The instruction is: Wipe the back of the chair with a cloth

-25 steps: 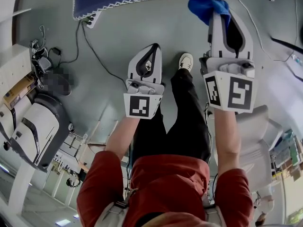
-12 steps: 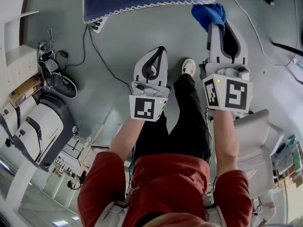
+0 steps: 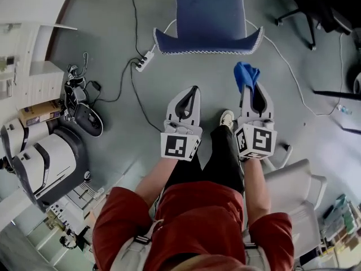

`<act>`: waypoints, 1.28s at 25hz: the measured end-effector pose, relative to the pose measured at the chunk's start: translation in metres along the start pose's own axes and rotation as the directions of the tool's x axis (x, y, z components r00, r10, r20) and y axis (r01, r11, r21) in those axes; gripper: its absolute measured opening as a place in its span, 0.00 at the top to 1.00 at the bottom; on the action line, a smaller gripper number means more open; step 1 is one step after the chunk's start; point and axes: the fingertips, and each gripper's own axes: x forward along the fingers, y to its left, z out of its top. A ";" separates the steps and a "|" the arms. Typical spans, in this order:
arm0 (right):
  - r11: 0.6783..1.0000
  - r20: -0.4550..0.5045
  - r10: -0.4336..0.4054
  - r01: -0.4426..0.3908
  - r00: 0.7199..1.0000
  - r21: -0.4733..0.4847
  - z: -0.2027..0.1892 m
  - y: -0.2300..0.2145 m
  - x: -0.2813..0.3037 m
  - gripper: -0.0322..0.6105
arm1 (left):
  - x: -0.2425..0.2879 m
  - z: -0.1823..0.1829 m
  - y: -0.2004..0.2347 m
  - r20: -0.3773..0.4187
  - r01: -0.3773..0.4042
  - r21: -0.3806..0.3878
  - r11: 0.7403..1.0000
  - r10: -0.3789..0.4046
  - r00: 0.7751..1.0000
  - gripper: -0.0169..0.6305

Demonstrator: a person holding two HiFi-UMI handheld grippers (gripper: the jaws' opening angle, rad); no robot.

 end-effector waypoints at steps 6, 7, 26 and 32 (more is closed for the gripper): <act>0.998 0.022 0.059 -0.059 0.998 -0.007 0.058 0.053 -0.023 0.87 | -0.033 0.080 0.032 0.087 -0.055 -0.007 0.998 0.055 0.995 0.95; 0.997 0.031 0.076 -0.075 0.997 -0.011 0.070 0.064 -0.025 0.87 | -0.039 0.094 0.039 0.101 -0.068 -0.010 0.998 0.068 0.992 0.95; 0.948 0.340 0.187 -0.078 0.922 -0.308 0.294 0.157 -0.045 0.87 | -0.111 0.320 0.115 0.400 -0.175 0.051 0.983 0.141 0.906 0.95; 0.898 0.470 0.221 0.010 0.855 -0.441 0.353 0.175 -0.065 0.87 | -0.128 0.360 0.117 0.482 -0.215 0.139 0.967 0.123 0.867 0.95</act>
